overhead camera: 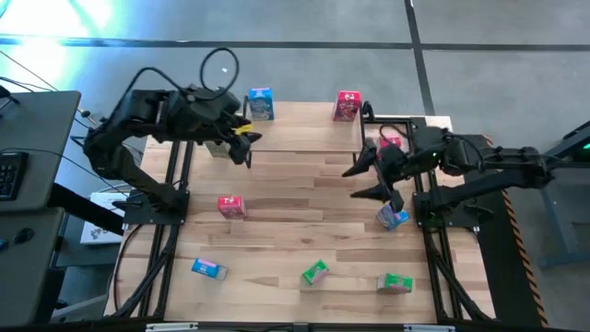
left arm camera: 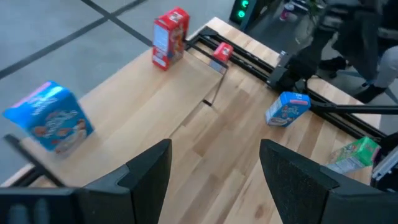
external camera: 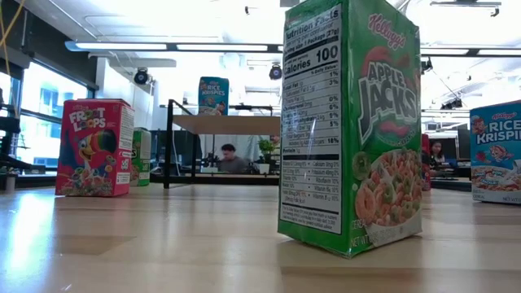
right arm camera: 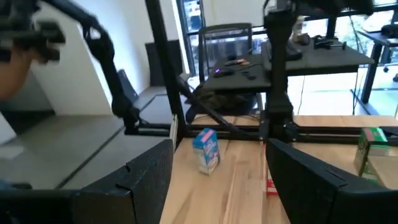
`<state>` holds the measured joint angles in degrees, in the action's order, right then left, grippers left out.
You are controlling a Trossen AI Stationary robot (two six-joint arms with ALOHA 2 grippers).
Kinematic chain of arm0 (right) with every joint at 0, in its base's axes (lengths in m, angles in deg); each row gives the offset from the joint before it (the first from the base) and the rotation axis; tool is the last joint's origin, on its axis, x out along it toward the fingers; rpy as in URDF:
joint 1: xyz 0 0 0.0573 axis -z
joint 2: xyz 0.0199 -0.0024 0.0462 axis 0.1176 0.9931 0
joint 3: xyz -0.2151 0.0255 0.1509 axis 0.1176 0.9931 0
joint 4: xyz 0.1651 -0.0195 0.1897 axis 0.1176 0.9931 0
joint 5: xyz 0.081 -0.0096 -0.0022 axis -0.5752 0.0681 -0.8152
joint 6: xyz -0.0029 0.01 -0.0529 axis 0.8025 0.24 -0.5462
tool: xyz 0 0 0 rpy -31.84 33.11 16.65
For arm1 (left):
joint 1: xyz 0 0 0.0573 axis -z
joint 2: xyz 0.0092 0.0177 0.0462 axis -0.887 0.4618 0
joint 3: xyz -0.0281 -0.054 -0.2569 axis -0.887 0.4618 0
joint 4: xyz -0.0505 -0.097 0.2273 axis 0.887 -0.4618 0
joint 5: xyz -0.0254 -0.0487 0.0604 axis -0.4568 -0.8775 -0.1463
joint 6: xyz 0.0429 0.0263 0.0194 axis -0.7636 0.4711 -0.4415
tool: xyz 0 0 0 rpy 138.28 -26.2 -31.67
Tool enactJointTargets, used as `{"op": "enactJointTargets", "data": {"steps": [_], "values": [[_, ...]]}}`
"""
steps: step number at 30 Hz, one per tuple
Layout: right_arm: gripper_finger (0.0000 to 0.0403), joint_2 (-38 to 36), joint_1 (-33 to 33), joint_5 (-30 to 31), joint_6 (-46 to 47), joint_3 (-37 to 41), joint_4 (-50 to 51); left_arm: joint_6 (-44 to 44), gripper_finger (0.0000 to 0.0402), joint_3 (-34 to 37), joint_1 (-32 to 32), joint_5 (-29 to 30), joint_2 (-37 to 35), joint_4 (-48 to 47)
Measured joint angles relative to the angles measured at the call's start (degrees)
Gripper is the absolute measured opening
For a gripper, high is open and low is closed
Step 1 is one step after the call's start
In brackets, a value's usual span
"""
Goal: Stack cereal on shelf
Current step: Put the bottom left green cereal box on the shelf
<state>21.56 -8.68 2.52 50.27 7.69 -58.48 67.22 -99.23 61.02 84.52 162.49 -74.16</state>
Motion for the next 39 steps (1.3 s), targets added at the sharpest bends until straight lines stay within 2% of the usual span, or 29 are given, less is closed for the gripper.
{"op": "enactJointTargets", "data": {"steps": [9,20,39], "values": [[0.025,6.6,-8.8,7.5,-2.6,0.0,-0.2,0.0,0.0234,0.0,0.3,0.7,-4.4,-2.8],[0.025,16.7,-15.9,10.0,-2.6,0.0,-0.3,-0.5,0.0234,0.0,2.8,0.9,-5.1,-5.7],[0.025,30.5,-21.9,9.9,-3.3,0.0,-4.5,-2.3,0.0234,0.0,3.1,0.9,-4.9,-5.7]]}}
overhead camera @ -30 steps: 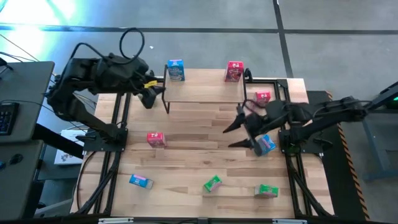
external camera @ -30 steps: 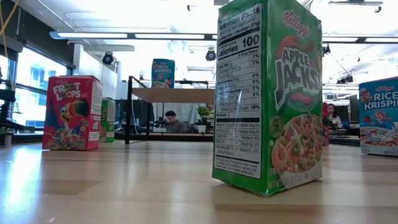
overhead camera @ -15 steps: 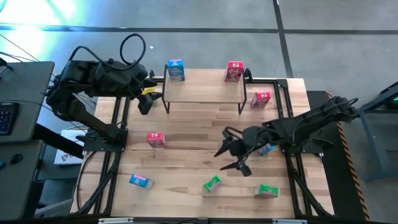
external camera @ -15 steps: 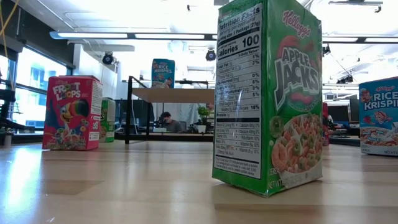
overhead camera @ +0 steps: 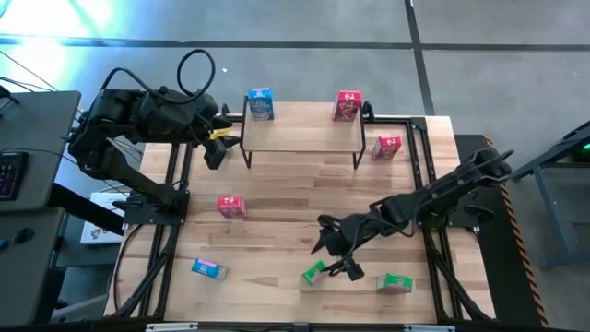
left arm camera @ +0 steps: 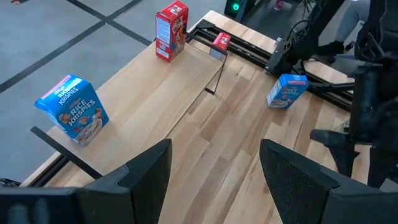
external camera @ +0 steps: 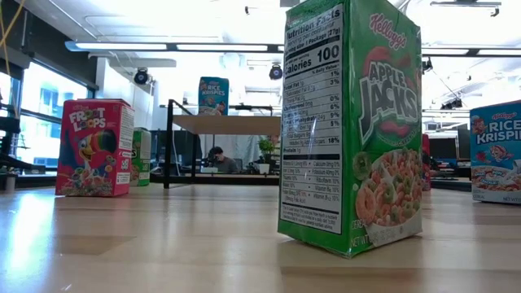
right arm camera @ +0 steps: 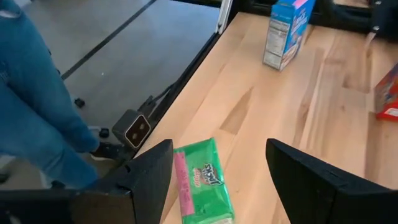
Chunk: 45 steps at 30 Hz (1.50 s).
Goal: Stack cereal on shelf
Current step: Put the bottom left green cereal box on the shelf
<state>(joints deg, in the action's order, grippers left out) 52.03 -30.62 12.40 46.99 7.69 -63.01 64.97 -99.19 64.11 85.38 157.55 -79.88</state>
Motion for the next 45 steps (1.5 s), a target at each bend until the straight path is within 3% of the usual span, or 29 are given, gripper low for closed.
{"op": "enactJointTargets", "data": {"steps": [16,31,45], "values": [[0.025,8.1,-2.5,2.5,0.7,0.0,0.1,-0.3,0.0234,0.0,0.0,-0.3,0.0,0.0],[0.0249,9.5,-2.5,3.3,1.0,0.0,3.1,-2.5,0.0234,0.0,0.0,-0.3,0.0,0.0],[0.0176,9.5,-2.5,2.5,1.1,0.0,3.2,-3.7,0.0234,0.0,0.0,-0.2,0.0,0.0]]}}
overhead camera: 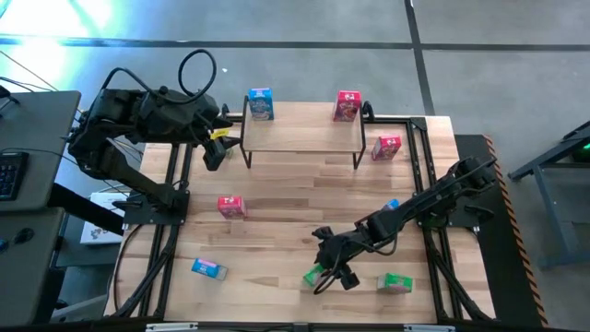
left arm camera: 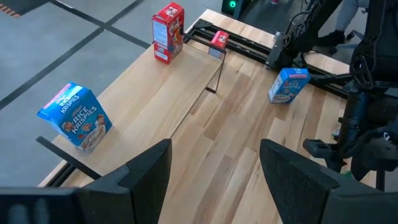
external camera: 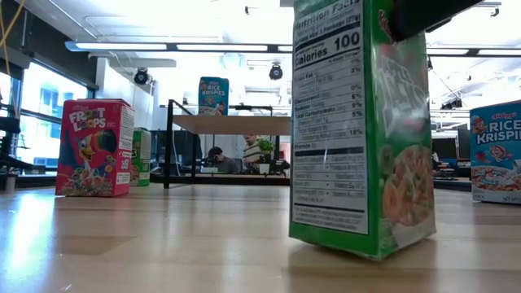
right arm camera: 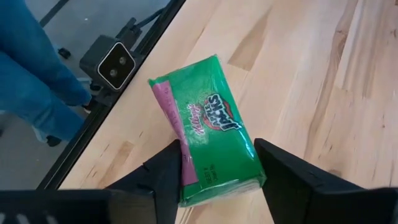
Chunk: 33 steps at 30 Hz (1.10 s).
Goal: Stack cereal on shelf
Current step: Put the bottom left green cereal box on the shelf
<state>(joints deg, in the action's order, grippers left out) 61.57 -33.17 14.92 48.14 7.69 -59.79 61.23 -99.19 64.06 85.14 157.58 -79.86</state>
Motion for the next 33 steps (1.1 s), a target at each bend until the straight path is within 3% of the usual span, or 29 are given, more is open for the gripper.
{"op": "enactJointTargets", "data": {"steps": [6,16,21,33], "values": [[0.017,-0.1,0.3,1.2,3.4,0.0,-2.3,0.0,0.0234,0.0,0.0,0.0,0.0,0.0],[0.017,-0.5,3.5,1.9,18.8,-0.1,-5.4,0.0,0.0234,0.0,0.0,0.0,0.0,0.0],[0.017,-0.5,4.2,3.7,18.3,-4.8,-2.9,-3.0,0.0234,0.0,0.0,0.3,0.0,0.0],[0.017,-0.5,11.2,10.4,17.5,-23.6,20.5,-9.6,0.0234,0.0,-5.8,0.7,0.0,0.0]]}}
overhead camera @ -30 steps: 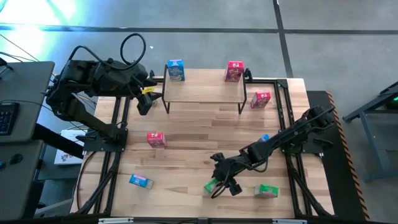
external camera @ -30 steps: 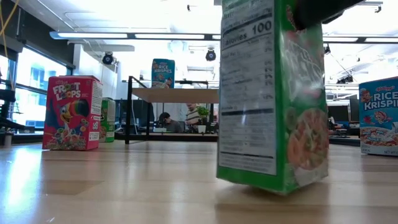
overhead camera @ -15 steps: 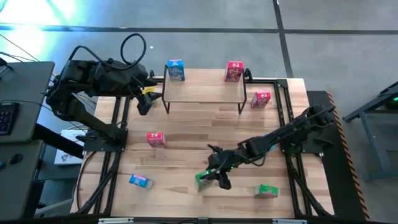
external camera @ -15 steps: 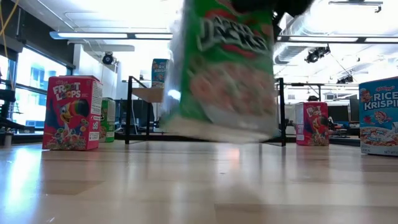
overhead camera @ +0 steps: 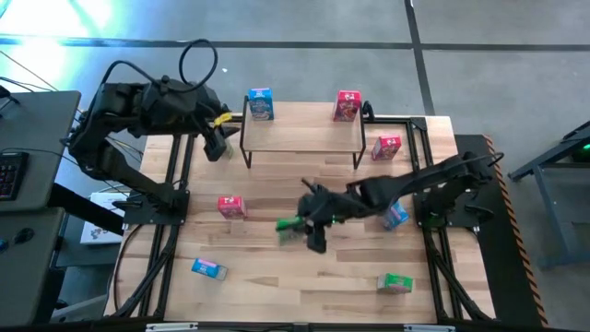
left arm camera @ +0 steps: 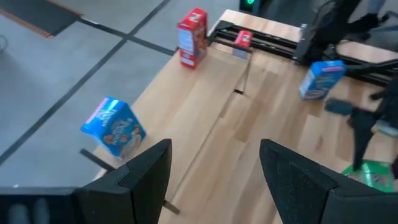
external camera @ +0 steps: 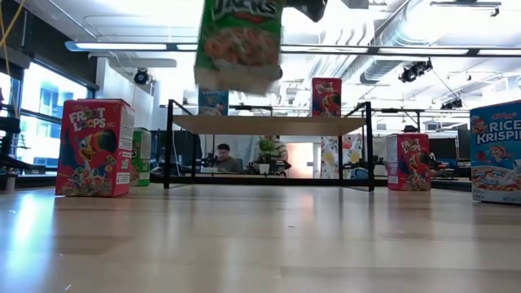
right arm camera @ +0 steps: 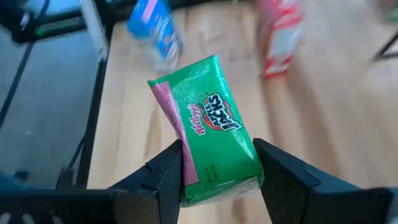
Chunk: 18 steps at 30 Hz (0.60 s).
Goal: Stack cereal on shelf
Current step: Put the bottom left green cereal box on the shelf
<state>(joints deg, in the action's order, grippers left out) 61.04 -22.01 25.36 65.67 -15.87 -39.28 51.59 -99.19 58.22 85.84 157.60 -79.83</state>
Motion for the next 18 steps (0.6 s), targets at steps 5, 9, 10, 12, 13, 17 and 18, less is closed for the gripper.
{"op": "enactJointTargets", "data": {"steps": [5,9,10,12,13,17,18], "values": [[0.017,0.0,3.8,0.3,-1.6,-6.6,7.5,-1.6,0.0234,0.0,-3.6,0.0,0.0,0.0],[0.017,0.0,7.6,0.3,-4.2,-10.5,12.5,-3.4,0.0234,0.0,-6.2,0.0,0.0,0.0],[0.017,0.0,8.7,0.3,-5.1,-11.4,13.5,-3.8,0.0234,0.0,-6.9,0.0,0.0,0.1],[0.017,0.0,11.0,0.0,-7.1,-13.1,15.3,-4.5,0.0234,0.0,-8.3,0.0,0.0,0.2],[0.017,0.0,12.2,0.1,-8.1,-13.8,16.5,-4.9,0.0234,0.0,-8.9,0.0,0.0,0.4],[0.017,0.0,17.5,-0.2,-12.7,-16.1,19.0,-6.0,0.0234,0.0,-11.7,0.0,0.1,0.9],[0.017,0.0,18.9,-0.4,-13.9,-16.6,19.1,-6.3,0.0234,0.0,-12.5,-0.1,0.1,1.0]]}}
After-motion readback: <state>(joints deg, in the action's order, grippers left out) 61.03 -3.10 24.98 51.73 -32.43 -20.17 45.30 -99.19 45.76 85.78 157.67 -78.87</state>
